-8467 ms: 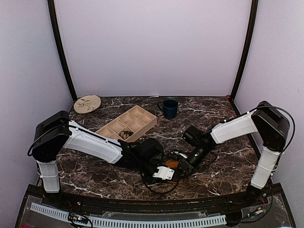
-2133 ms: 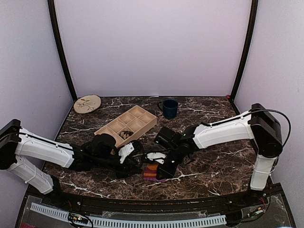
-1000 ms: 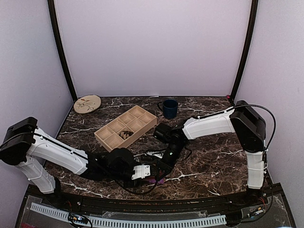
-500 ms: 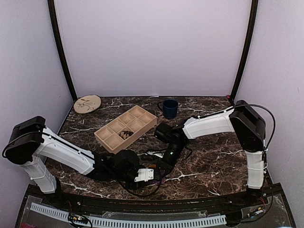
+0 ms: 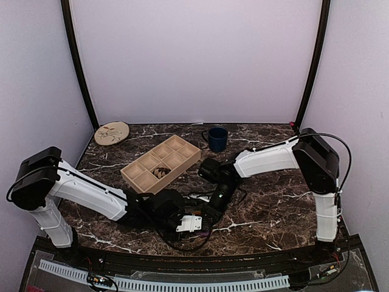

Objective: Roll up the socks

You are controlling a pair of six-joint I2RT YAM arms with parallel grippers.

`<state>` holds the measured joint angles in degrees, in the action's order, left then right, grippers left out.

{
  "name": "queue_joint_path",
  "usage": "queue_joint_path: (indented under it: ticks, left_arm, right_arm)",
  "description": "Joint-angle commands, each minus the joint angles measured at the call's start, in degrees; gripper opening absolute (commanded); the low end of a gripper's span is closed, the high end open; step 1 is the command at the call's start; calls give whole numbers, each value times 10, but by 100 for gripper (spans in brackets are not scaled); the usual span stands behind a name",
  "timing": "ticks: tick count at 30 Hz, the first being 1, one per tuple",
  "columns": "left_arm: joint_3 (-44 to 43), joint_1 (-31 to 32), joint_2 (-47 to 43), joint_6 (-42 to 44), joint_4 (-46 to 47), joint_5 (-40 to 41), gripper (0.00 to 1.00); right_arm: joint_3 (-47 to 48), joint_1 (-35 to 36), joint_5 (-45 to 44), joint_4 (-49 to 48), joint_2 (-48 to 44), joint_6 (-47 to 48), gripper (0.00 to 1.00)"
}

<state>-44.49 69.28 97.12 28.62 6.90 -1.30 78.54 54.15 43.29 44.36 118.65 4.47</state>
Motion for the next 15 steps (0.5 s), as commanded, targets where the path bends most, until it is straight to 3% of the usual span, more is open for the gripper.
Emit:
queue_joint_path:
  ticks: [1,8,15]
  left_arm:
    - [-21,2,27,-5,-81,-40,11]
    - [-72,-32,39,-47,-161,-123,8]
    - [-113,-72,55,-77,-228,-203,8]
  right_arm:
    - [1,-7,0,-2,9,7,1]
    - [-13,-17,-16,-21,-13,-6,24]
    - [-53,-26,-25,-73,-49,-41,37]
